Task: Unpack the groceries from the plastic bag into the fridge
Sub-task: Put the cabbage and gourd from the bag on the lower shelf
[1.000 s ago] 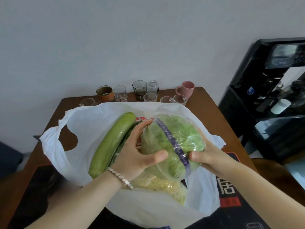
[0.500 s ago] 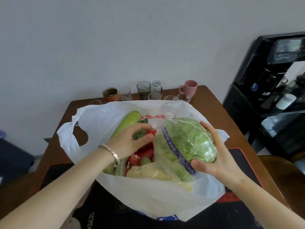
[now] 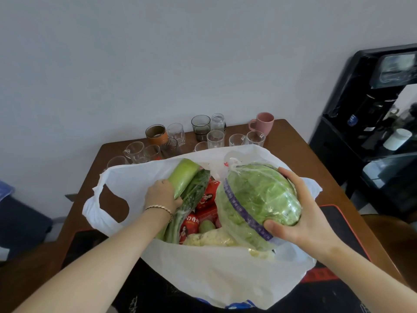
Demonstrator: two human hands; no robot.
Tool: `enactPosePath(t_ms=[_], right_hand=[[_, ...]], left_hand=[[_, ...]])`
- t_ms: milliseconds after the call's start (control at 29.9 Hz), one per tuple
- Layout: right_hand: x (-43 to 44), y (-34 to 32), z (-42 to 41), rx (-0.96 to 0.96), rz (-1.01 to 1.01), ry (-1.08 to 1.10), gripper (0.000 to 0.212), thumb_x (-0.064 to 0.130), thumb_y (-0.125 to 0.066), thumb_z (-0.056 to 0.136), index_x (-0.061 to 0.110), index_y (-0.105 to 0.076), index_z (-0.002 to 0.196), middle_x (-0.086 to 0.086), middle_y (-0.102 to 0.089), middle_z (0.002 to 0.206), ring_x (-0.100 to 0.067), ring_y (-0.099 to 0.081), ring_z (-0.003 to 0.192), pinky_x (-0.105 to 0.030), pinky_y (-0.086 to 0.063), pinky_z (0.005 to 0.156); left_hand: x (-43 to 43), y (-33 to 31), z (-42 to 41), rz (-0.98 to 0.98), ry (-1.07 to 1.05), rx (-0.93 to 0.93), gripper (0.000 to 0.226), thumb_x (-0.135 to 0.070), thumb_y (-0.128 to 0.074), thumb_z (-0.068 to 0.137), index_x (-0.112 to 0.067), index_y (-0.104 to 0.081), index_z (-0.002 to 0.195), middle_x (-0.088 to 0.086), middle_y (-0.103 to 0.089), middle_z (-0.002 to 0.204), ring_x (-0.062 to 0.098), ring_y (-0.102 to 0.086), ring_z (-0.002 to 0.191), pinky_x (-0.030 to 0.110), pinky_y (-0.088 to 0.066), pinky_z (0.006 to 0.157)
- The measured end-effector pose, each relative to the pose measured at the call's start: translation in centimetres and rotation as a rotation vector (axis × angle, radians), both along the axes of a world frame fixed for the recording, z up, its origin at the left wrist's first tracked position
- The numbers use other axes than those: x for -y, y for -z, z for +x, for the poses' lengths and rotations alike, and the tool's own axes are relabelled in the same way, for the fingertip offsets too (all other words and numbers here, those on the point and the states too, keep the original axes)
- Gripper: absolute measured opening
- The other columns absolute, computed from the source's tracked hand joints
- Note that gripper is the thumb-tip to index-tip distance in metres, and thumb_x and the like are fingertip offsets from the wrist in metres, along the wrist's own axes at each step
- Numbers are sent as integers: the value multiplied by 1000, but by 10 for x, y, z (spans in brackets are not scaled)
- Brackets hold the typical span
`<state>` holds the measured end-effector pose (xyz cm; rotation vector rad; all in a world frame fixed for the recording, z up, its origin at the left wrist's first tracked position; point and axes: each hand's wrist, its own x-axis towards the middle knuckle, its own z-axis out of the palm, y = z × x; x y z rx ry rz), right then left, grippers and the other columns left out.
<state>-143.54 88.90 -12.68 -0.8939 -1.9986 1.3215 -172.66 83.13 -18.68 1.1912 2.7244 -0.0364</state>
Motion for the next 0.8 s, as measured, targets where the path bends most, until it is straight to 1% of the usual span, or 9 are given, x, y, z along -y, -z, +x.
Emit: enactPosePath(t_ms=[100, 167, 234, 401, 468, 568, 668, 735, 802], right_hand=[[0, -1, -1, 19, 27, -14, 89, 51, -75, 42, 66, -31, 119, 17, -43, 131, -13, -42, 126, -45, -42, 103], [-2, -1, -1, 27, 24, -33, 90, 52, -76, 43, 64, -31, 120, 17, -43, 132, -12, -41, 128, -47, -41, 104], [-4, -1, -2, 34, 20, -49, 91, 51, -76, 43, 64, -31, 121, 18, -42, 132, -11, -40, 128, -46, -41, 105], [-6, 2, -2, 25, 11, -78, 89, 50, -75, 42, 66, -32, 117, 19, -43, 131, -8, -40, 127, -41, -40, 105], [-6, 4, -1, 17, 7, -76, 88, 50, -75, 42, 67, -32, 117, 19, -43, 131, -8, -41, 127, -40, -41, 104], [-8, 10, 1, -3, -13, -68, 88, 51, -75, 43, 63, -33, 120, 15, -44, 132, -11, -43, 126, -44, -43, 103], [-8, 15, 3, -15, -22, -58, 96, 65, -77, 40, 56, -34, 125, 14, -44, 132, -10, -44, 125, -44, -43, 103], [-8, 17, 5, -27, -18, -53, 102, 78, -73, 38, 52, -33, 128, 13, -44, 134, -9, -44, 126, -42, -43, 103], [-8, 16, 6, -30, 1, -49, 102, 77, -73, 39, 53, -33, 129, 13, -44, 134, -8, -43, 126, -39, -42, 102]], left_hand=[[2, -3, 8, 3, 44, -43, 48, -35, -58, 85, -3, -46, 118, 13, -51, 116, 29, -53, 102, 33, -47, 82], [4, -5, 14, 12, 56, -56, 48, -34, -56, 86, -3, -43, 121, 12, -49, 119, 27, -51, 104, 31, -46, 82], [5, -9, 18, 11, 58, -57, 52, -36, -56, 85, -5, -41, 124, 11, -47, 122, 27, -49, 107, 32, -46, 81], [-6, -17, 19, -65, -36, 88, 81, -49, -69, 68, -21, -32, 134, 8, -39, 130, 29, -43, 116, 38, -46, 90], [-9, -15, 20, -100, 3, 54, 80, -50, -68, 68, -25, -32, 134, 6, -38, 129, 28, -43, 115, 38, -47, 90], [-5, -11, 24, -42, 92, -7, 75, -43, -69, 68, -23, -35, 131, 5, -36, 131, 26, -39, 118, 35, -41, 95], [2, -5, 36, -2, 188, -34, 76, -36, -67, 73, -20, -29, 137, 4, -37, 135, 25, -35, 123, 32, -33, 101], [5, -5, 43, 12, 186, 15, 78, -32, -65, 76, -20, -24, 141, 3, -46, 130, 23, -45, 117, 31, -40, 95], [8, -14, 46, 65, 141, 98, 79, -30, -65, 77, -22, -21, 142, 3, -49, 126, 23, -51, 112, 34, -48, 87]])
